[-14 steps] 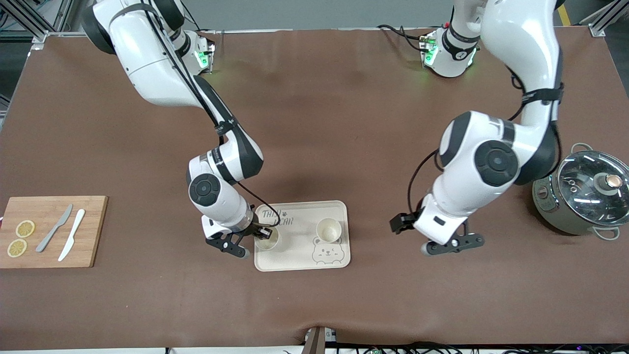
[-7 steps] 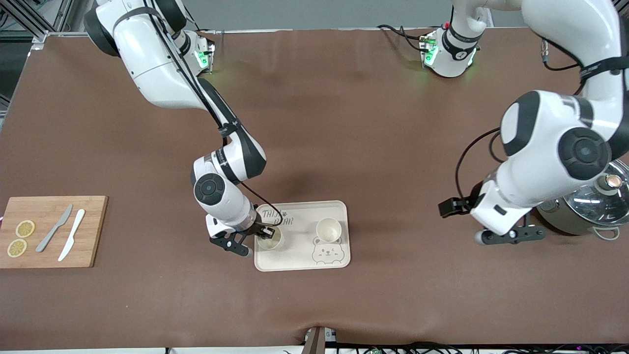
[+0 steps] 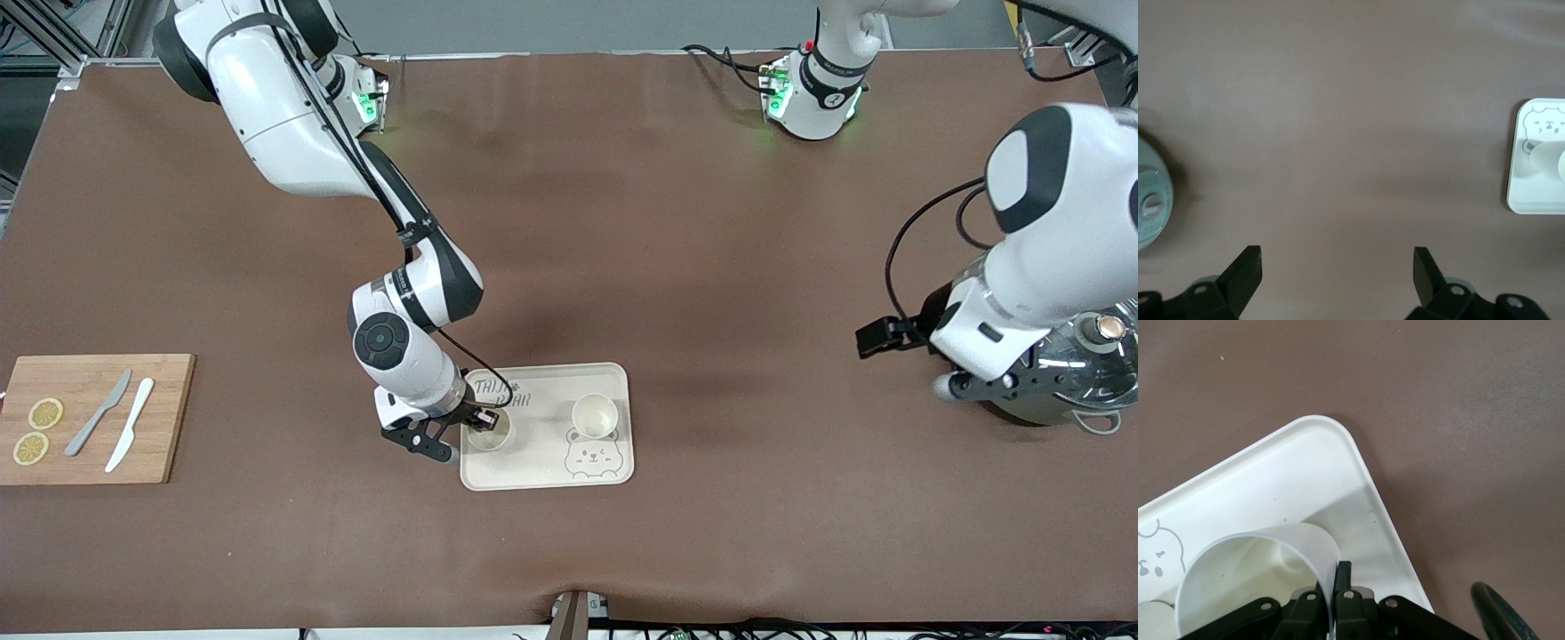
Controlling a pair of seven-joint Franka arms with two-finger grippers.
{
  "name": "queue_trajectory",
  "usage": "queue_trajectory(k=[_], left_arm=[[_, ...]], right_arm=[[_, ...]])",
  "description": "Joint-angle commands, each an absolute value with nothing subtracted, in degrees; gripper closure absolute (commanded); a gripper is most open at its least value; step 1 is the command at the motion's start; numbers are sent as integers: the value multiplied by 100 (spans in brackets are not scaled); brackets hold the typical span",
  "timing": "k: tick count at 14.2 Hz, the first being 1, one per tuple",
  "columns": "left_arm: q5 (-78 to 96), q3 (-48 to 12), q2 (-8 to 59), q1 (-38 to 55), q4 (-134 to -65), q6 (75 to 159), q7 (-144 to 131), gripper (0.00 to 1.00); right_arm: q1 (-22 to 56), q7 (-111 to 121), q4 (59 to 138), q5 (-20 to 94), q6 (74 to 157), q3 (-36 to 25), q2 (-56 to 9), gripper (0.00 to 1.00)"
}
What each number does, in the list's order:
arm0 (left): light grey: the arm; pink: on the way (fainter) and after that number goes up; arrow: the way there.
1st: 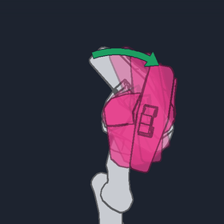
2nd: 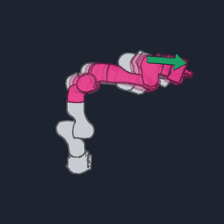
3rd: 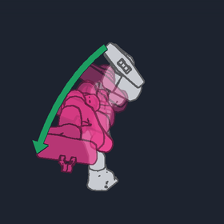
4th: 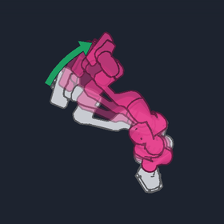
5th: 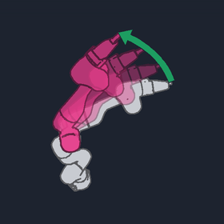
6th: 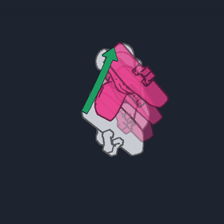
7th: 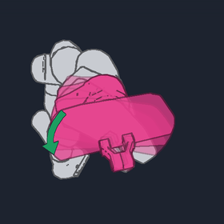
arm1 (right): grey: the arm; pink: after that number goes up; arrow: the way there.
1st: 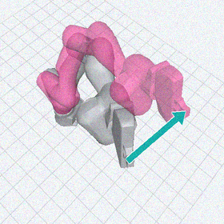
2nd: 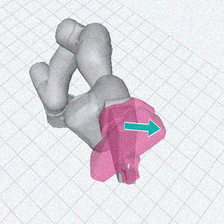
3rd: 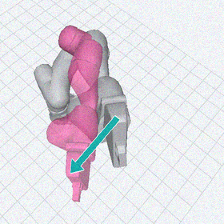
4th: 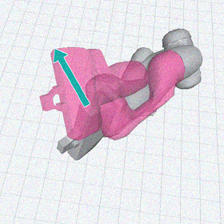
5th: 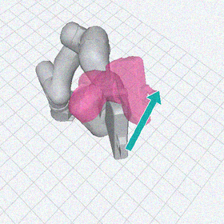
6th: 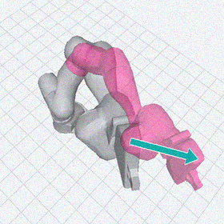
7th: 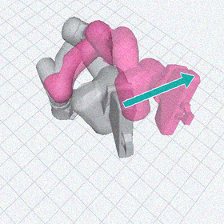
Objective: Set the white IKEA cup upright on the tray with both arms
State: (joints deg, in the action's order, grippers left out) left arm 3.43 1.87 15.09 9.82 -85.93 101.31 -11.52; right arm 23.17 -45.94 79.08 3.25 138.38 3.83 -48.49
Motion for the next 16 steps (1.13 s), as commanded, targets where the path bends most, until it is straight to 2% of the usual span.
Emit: queue_trajectory(k=[1,4,5,8,10,12,16], left_arm=[[211,167,749,879,-9394,10178,-950,0],[211,167,563,607,-9440,10029,-511,0],[202,167,493,554,-9457,10011,-492,0],[62,158,352,448,-9422,9809,-360,0],[0,158,308,448,-9326,9617,-352,0],[-9,158,316,448,-9063,9388,-360,0],[-97,167,316,439,-8650,9088,-264,0]], right_arm=[[2382,-4877,7901,237,13878,316,-4852,54],[2329,-4896,7884,255,13860,325,-4834,9],[2320,-4896,7875,264,13843,325,-4817,0],[2312,-4869,7875,290,13703,334,-4703,0],[2347,-4878,7840,299,13213,343,-4501,0],[2329,-4834,7849,299,12581,343,-4089,0],[2233,-4747,7857,325,10859,360,-2860,0]])
